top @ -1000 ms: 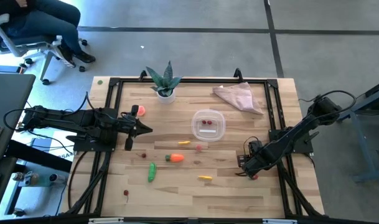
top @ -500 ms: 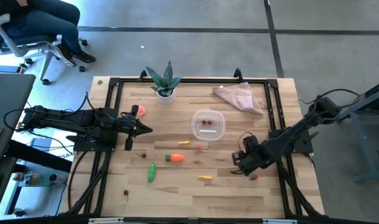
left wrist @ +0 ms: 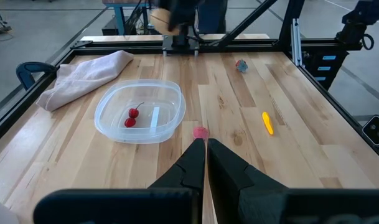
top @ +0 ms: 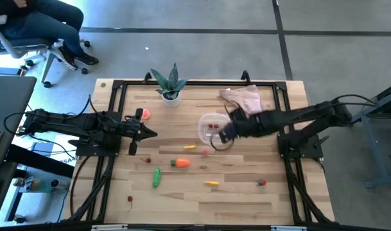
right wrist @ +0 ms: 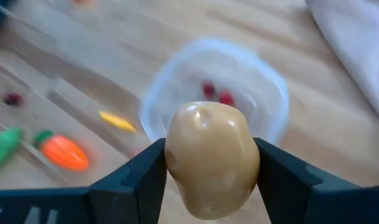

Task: Pick and placing Produce into tupperware
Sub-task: Put the brown potato into the transparent bin

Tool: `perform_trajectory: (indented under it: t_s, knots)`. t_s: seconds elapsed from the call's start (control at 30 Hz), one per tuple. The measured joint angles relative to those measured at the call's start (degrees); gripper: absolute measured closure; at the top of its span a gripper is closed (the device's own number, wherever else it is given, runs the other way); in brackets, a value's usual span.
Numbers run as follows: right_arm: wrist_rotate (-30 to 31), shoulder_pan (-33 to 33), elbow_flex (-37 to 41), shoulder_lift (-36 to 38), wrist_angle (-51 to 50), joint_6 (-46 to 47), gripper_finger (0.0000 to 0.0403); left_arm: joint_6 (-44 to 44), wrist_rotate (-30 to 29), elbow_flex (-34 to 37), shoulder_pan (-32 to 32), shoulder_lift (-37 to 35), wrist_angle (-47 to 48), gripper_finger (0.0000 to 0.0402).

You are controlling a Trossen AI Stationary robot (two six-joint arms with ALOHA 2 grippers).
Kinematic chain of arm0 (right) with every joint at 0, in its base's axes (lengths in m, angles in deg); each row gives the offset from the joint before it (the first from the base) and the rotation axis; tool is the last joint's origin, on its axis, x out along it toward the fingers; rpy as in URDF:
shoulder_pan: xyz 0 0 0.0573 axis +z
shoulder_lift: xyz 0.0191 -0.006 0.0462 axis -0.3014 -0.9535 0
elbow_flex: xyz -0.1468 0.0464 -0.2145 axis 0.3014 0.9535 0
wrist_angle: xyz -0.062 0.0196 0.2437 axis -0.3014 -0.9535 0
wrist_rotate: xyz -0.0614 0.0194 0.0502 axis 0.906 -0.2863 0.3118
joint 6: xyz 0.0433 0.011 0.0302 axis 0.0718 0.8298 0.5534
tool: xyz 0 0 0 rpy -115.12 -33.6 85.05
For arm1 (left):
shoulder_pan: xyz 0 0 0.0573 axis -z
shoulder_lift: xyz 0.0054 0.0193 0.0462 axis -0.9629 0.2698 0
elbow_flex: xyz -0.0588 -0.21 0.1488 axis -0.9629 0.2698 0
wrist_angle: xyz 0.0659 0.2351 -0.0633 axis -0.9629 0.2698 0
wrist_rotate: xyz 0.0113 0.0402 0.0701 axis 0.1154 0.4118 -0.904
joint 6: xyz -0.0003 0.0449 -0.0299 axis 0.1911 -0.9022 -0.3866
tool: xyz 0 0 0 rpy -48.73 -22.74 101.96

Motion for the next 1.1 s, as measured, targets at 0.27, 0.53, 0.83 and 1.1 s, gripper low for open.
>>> perform_trajectory:
  t_s: [0.27,0.53,0.83,1.1]
  knots:
    - [-9.6,-10.5,0.0,-4.2,10.7,-15.1,0.0204,0.0,0.0,0.0,0.0,0.0,0.0,0.0394]
    - [-17.7,-15.4,0.0,-15.5,12.4,-21.1,0.0204,0.0,0.0,0.0,0.0,0.0,0.0,0.0394]
    - [-20.6,-16.1,0.1,-22.8,12.9,-23.9,0.0204,0.0,0.0,0.0,0.0,0.0,0.0,0.0394]
    - [-20.7,-16.3,0.1,-24.6,12.7,-25.5,0.0204,0.0,0.0,0.0,0.0,0.0,0.0,0.0394]
